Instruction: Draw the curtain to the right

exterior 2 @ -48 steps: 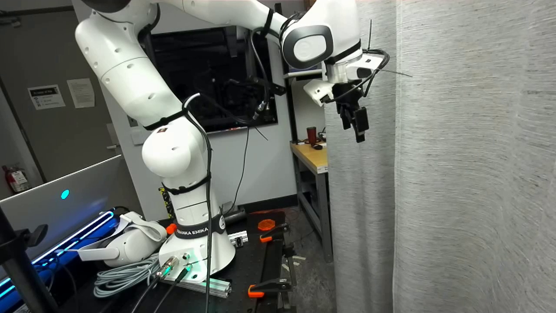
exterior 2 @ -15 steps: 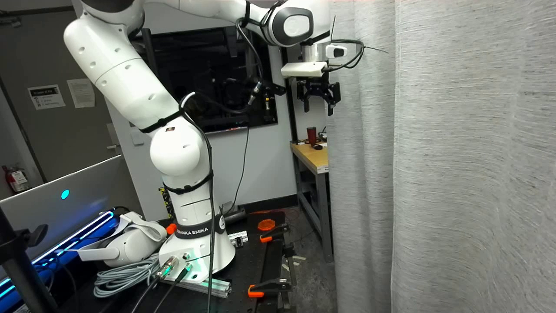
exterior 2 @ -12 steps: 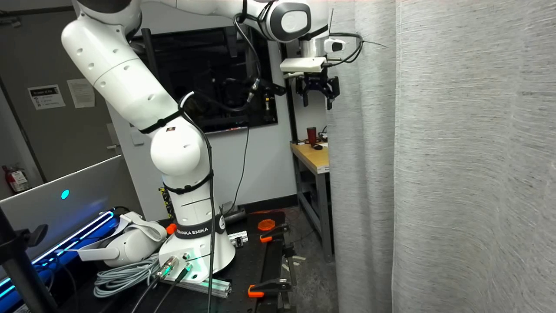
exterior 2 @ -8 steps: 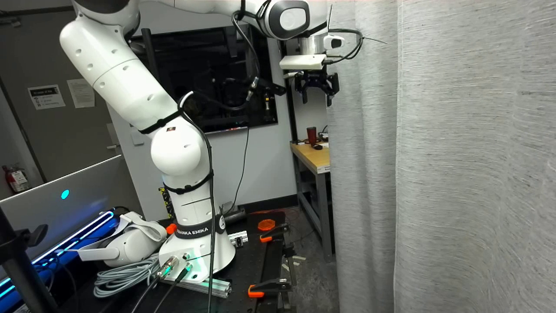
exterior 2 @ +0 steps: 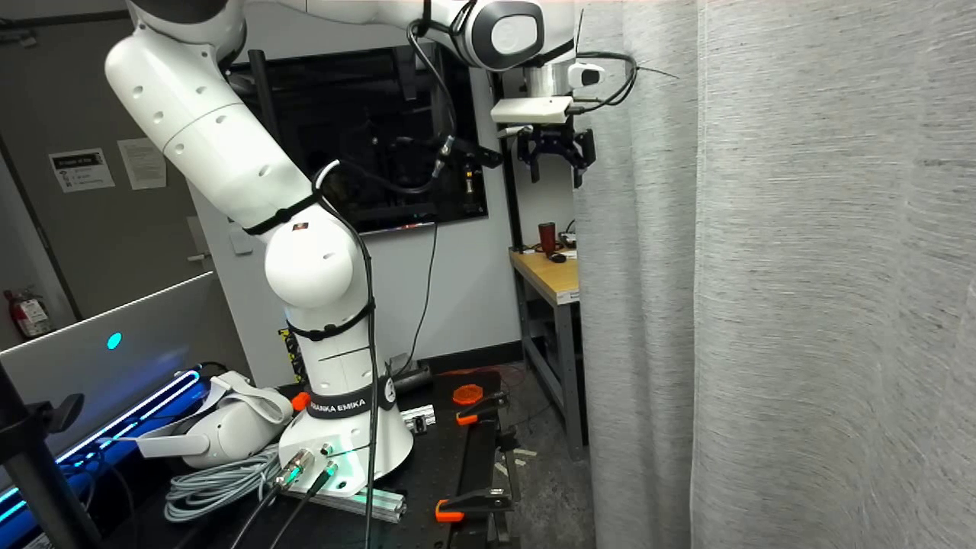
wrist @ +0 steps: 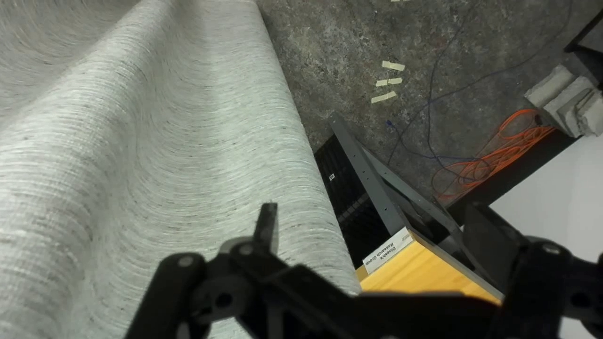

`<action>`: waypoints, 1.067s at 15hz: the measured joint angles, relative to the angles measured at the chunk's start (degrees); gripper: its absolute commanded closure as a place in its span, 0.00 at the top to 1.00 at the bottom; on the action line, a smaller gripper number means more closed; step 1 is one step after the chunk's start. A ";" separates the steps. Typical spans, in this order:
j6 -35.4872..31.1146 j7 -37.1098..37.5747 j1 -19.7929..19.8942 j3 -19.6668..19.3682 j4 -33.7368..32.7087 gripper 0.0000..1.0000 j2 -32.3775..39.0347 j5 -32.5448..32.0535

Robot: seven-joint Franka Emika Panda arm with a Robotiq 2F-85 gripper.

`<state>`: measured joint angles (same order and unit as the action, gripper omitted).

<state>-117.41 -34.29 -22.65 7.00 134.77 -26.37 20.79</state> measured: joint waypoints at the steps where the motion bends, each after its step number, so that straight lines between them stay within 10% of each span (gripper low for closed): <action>1: -0.53 0.12 0.00 0.01 0.13 1.00 0.00 0.00; 16: -23.68 -0.21 -3.52 0.00 5.48 1.00 0.04 19.53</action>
<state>-141.09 -34.50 -26.17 6.99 140.25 -26.33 40.32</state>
